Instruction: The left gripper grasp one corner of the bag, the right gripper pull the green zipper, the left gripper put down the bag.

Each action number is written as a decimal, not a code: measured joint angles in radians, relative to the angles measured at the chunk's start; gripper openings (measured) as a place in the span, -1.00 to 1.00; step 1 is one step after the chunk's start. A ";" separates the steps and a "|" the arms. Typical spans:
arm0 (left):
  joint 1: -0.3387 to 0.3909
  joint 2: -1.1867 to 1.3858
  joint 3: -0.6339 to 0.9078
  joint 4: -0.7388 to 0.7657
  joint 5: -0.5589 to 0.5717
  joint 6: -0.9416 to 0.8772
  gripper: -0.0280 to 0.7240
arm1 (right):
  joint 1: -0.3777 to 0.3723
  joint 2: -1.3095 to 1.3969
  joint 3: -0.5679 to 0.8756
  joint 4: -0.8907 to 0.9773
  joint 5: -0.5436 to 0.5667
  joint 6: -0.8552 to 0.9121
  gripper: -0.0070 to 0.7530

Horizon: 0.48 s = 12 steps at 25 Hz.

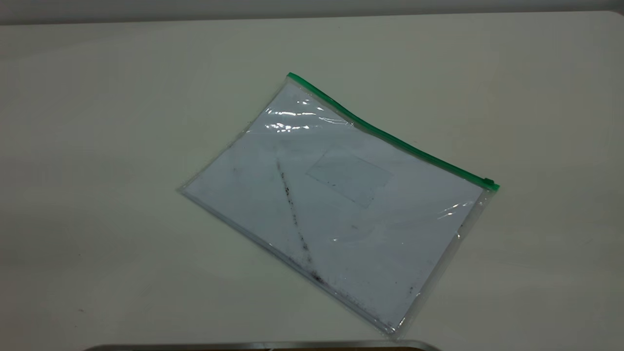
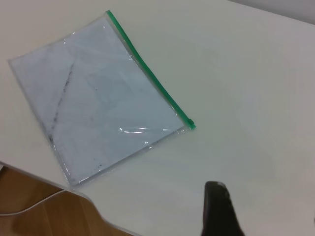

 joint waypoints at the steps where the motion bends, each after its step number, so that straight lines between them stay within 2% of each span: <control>1: 0.020 -0.014 0.000 0.000 0.000 0.000 0.59 | 0.000 0.000 0.000 0.000 0.000 0.000 0.32; 8: 0.259 -0.159 0.000 0.005 0.001 0.000 0.59 | 0.000 0.000 0.000 0.000 0.000 0.001 0.32; 12: 0.317 -0.235 0.000 0.005 0.002 0.000 0.59 | 0.000 0.000 0.000 0.000 0.000 0.001 0.32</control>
